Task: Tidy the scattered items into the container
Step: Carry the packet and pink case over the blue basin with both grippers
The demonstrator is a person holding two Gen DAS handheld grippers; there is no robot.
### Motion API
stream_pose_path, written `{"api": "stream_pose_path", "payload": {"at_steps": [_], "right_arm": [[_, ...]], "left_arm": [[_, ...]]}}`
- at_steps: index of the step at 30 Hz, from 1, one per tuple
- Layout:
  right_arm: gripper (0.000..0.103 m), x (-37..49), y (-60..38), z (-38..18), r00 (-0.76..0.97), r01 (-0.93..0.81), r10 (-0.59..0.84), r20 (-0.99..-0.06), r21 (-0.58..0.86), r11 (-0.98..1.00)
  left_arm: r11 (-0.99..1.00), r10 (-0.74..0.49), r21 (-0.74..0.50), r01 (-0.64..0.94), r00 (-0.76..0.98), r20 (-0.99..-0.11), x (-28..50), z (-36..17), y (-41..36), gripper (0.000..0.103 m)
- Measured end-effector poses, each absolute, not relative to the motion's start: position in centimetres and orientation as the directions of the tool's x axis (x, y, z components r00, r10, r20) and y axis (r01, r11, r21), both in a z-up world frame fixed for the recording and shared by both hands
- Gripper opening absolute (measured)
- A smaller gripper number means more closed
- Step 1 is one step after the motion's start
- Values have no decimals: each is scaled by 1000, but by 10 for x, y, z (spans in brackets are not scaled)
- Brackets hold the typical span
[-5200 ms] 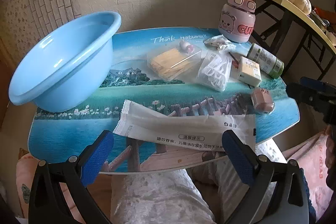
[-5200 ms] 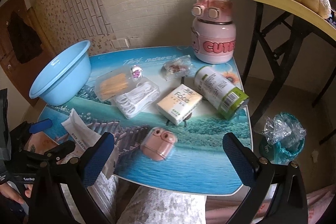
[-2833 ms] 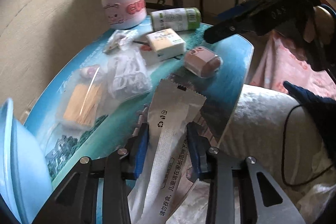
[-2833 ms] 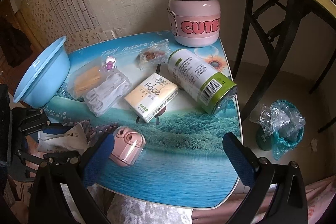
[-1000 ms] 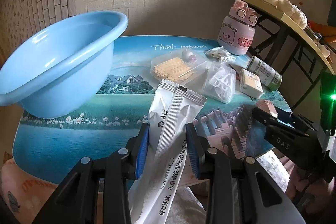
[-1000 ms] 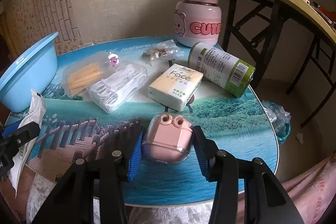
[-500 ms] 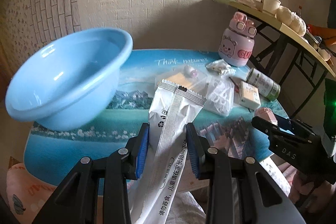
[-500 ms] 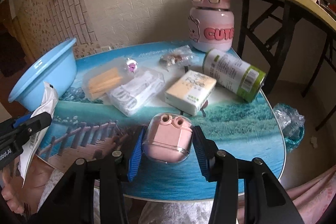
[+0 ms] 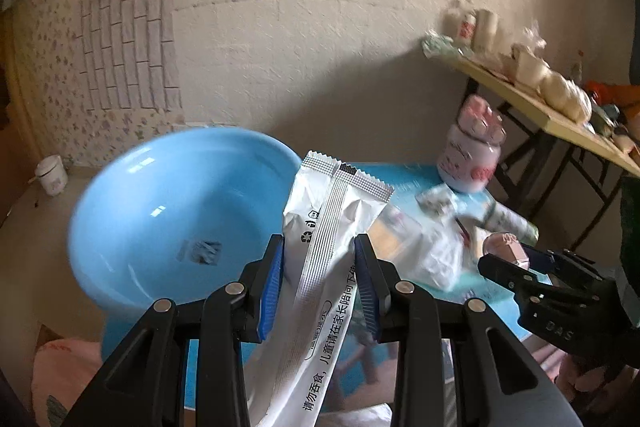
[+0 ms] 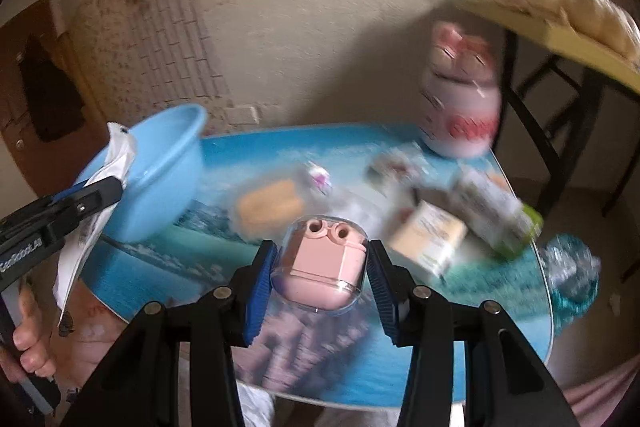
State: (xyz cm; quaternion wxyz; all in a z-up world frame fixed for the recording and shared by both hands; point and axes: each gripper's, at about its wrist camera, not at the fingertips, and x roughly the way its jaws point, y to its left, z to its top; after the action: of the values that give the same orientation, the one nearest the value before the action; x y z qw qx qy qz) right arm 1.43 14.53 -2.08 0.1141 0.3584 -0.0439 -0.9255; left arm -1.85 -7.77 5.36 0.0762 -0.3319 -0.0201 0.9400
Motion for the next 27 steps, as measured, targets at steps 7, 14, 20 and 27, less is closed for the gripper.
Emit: {"api": "stream_pose_path", "payload": {"at_steps": [7,14,20,27], "right_arm": [[47,-8,94,15,-719,304,-341,-606,168,-938],[47,-40,31,39,-679,430,-447,-583,177,-885],[47,-68,-24,42,-641,495,-486,-594,165,-853],[47,-80,-55,24,-610,522,-469,-638,122,-844]], "left_arm": [[-997,77,-72,-42,-799,-596,-28,69,-126,33],[-998,4,-50,33,-792,-611,-51,71,-171,33],[-996,-50,-29,88,-773,-633,-67,67,-203,33],[-995,-65,-14,97,-760,-647,-78,55,-213,33]]}}
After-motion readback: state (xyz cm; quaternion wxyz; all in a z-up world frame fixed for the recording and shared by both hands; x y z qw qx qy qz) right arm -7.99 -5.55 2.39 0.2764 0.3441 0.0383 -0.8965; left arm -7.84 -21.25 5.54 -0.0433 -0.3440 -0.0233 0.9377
